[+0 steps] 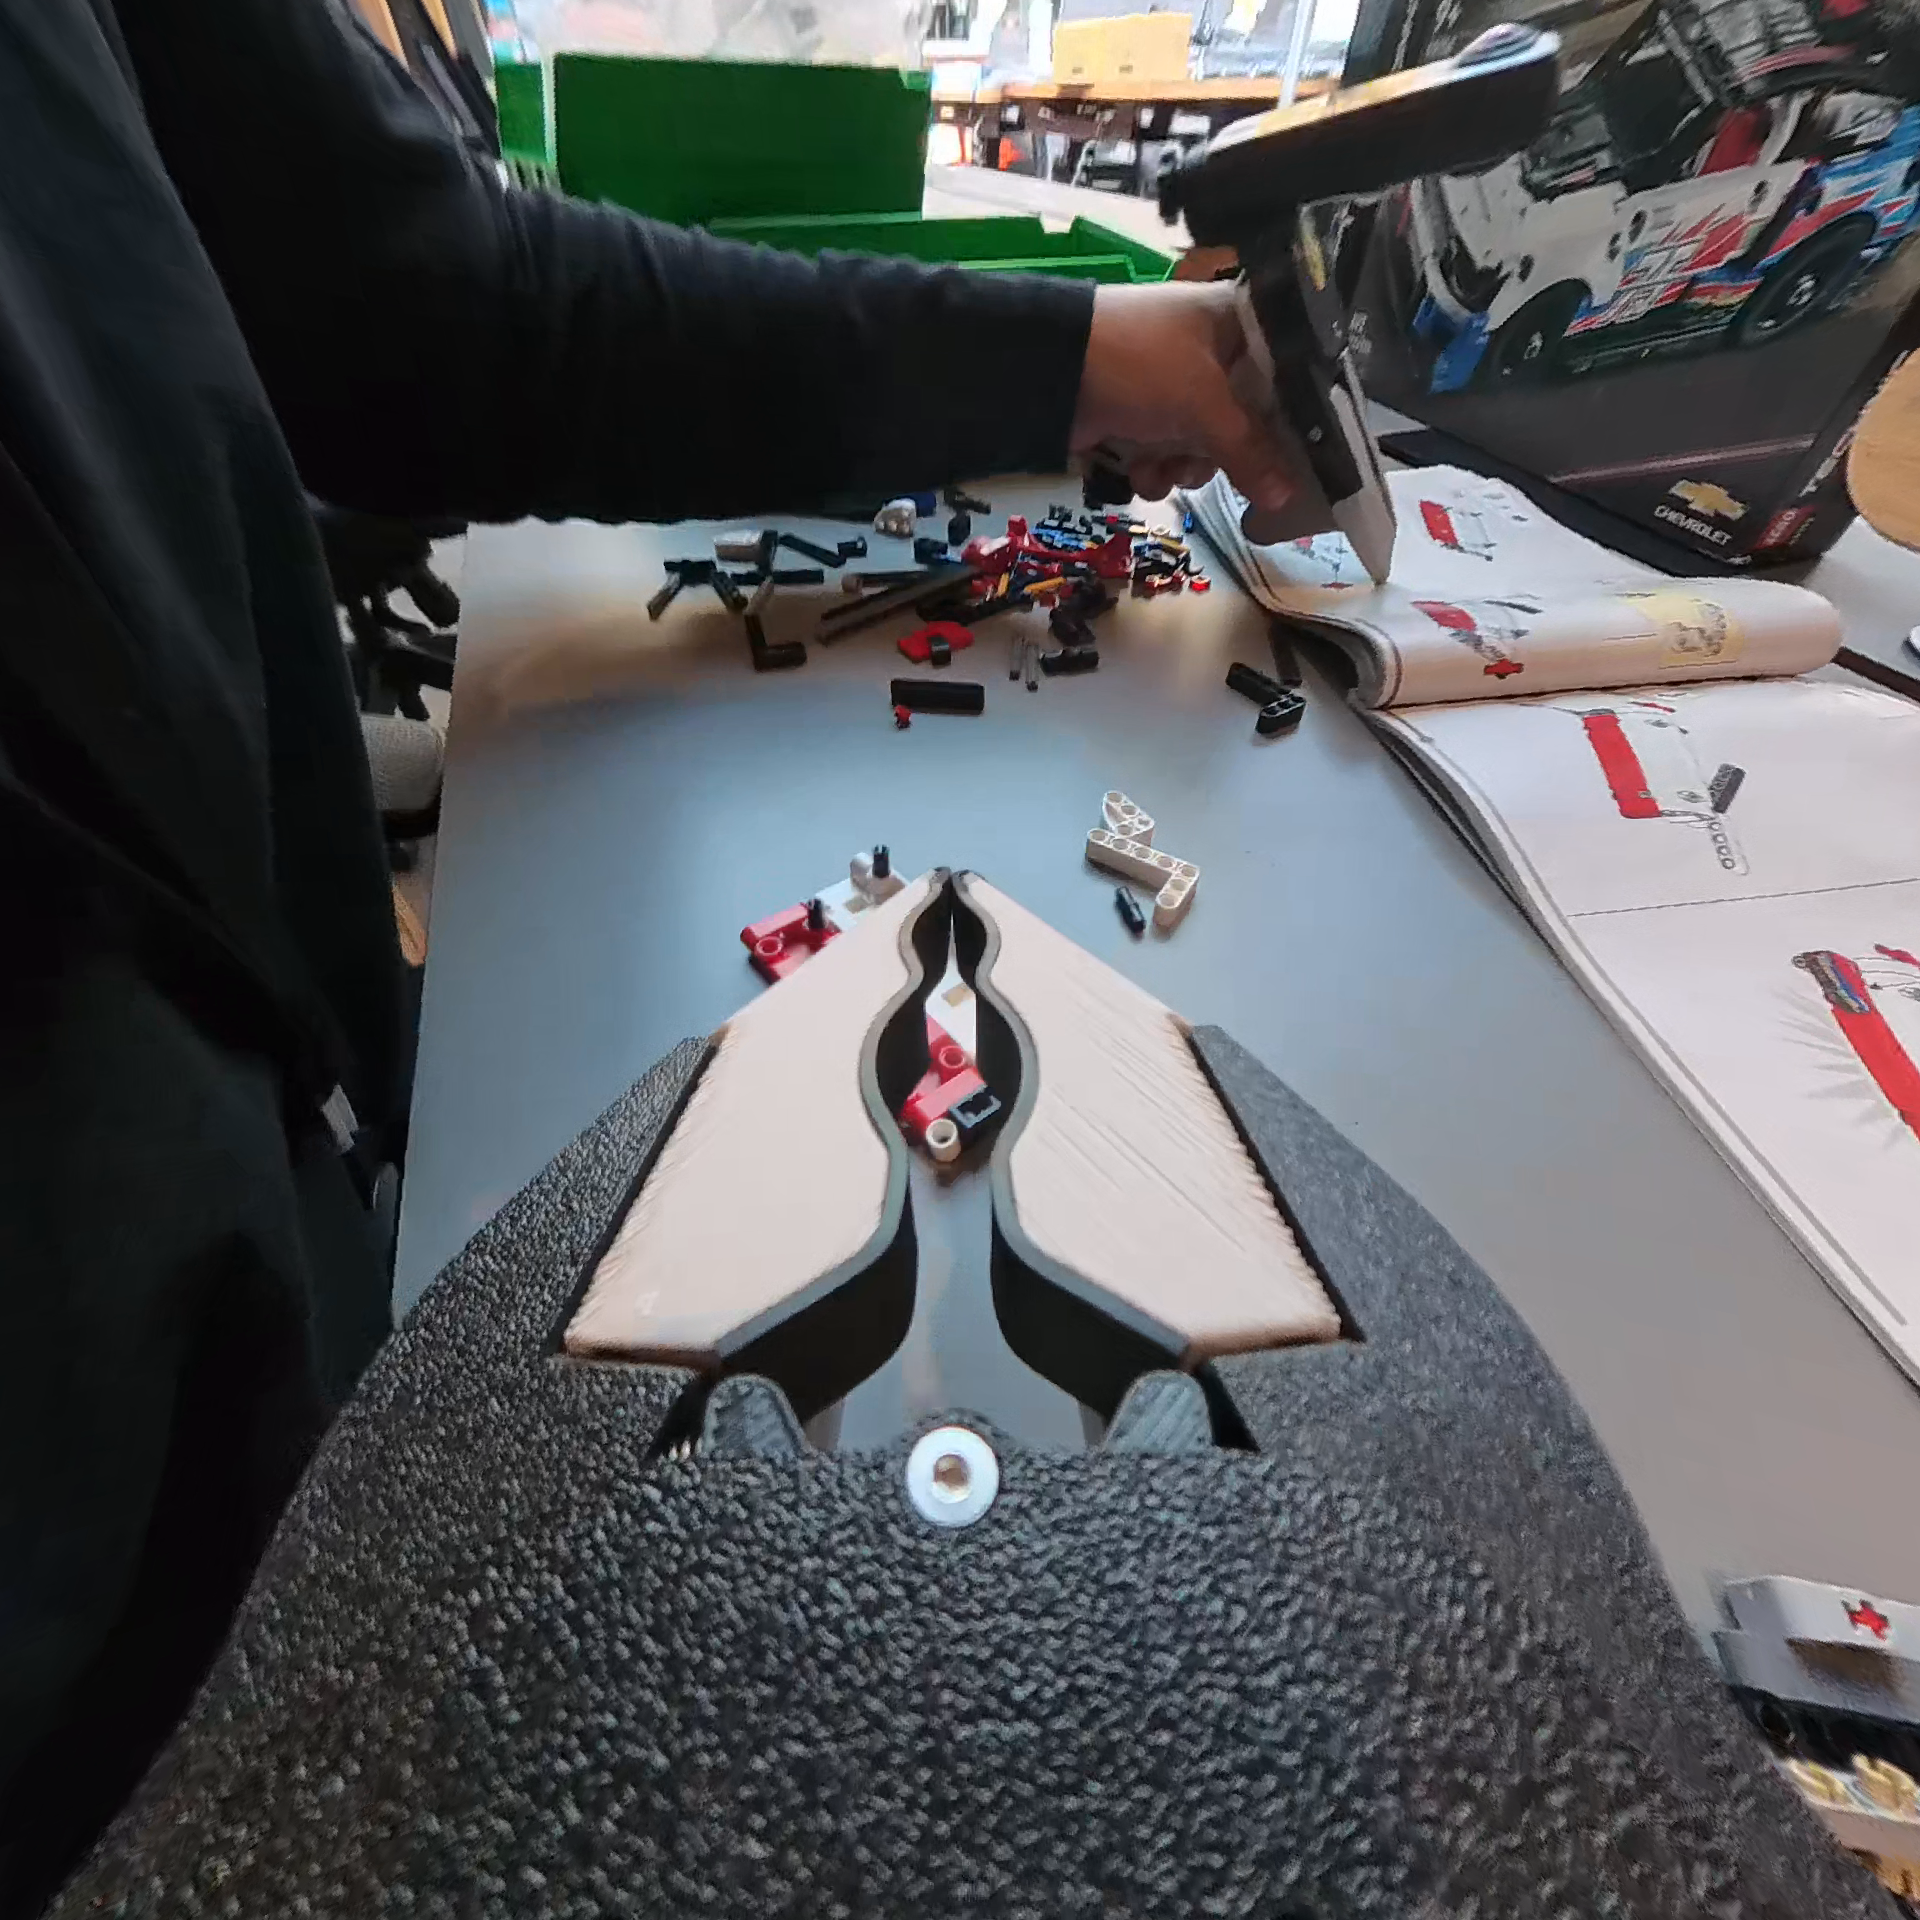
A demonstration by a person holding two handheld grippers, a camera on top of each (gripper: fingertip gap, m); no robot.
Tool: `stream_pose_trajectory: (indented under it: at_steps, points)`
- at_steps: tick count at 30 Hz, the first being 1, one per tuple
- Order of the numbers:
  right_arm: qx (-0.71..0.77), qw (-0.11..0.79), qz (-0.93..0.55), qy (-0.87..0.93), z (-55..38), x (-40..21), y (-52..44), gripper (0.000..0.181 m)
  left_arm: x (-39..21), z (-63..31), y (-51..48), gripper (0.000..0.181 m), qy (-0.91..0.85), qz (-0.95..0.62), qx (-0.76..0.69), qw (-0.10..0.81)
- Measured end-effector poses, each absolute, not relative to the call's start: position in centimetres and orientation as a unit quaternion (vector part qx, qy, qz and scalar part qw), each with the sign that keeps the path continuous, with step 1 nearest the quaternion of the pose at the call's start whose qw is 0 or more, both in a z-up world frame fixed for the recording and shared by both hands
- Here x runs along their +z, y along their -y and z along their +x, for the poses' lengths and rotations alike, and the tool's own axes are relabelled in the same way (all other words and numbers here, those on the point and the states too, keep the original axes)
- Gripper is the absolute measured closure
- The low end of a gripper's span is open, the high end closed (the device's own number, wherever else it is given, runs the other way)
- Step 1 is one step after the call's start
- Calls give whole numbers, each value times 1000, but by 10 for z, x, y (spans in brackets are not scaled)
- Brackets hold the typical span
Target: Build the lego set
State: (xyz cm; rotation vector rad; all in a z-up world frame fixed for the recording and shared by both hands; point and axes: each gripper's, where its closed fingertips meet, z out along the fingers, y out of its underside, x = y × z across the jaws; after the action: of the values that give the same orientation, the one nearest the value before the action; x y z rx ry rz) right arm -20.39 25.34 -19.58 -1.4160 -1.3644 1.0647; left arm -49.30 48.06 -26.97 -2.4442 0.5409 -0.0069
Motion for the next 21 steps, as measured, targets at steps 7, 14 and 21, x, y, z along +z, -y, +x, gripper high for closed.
stream_pose_trajectory:
  at_steps: [7,14,21]
  points:
    - [416,460,-562,547,-202,-193,-253,181,-270,-493,-481,181,-193,-928,-28,318]
    - [431,544,-508,510,-186,-167,-250,181,-270,-494,-486,181,-161,-925,-26,343]
    - [364,581,-495,534,-190,-173,-244,181,-270,-495,-486,181,-150,-930,0,335]
